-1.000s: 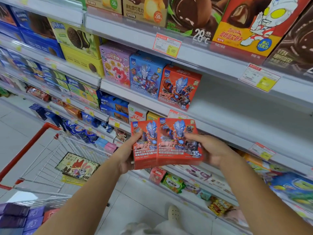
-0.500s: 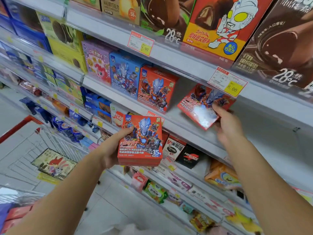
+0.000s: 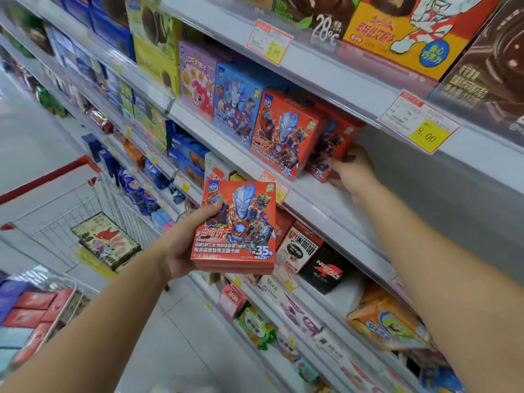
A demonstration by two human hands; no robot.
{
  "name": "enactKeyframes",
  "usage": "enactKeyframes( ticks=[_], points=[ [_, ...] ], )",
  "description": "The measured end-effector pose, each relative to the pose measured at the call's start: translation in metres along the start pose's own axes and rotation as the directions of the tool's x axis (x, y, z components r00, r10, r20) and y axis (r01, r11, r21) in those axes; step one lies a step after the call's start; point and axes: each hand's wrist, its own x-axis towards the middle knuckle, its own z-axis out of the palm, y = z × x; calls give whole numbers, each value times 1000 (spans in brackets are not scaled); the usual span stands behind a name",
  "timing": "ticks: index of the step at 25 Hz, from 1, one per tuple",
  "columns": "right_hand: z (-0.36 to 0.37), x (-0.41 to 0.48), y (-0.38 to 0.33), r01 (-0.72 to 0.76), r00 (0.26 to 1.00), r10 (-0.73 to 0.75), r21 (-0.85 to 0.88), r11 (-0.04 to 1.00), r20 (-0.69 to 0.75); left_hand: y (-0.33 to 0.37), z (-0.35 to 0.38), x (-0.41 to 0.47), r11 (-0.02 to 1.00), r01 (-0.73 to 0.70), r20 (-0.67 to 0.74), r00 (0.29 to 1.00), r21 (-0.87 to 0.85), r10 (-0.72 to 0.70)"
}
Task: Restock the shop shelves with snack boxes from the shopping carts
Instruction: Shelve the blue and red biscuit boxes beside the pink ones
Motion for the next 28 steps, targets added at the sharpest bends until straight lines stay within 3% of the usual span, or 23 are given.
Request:
enactKeyframes(
  ticks=[5, 14, 16, 19, 20, 22, 24, 28],
  points=[
    [13, 10, -3, 4, 983, -20, 85, 996, 184, 4, -8, -2, 1000, -28, -13, 1000, -13, 28],
    [39, 6, -3, -50, 981, 43, 37, 998, 187, 19, 0, -5, 998, -60, 45, 997, -9, 60],
    [38, 2, -8, -17, 993, 22, -38, 999, 119, 23, 3, -7, 998, -60, 52, 997, -2, 60],
    [33, -38, -19, 82, 979, -93, -68, 994, -179, 26, 9, -11, 999, -38, 60, 998, 30, 36],
    [31, -59, -21, 81, 983, -97, -106, 991, -154, 27, 10, -12, 999, -33, 61, 998, 40, 30],
    [28, -105, -27, -39, 985, 73, -209, 977, 159, 29, 17, -15, 998, -29, 53, 998, 48, 27],
    [24, -134, -32, -178, 872, 281, -274, 945, 400, 31, 28, -18, 998, -15, 43, 999, 69, 12],
    [8, -141, -23, -360, 845, 379, -123, 925, 378, 28, 46, -18, 992, 4, 59, 998, 123, -12]
  ],
)
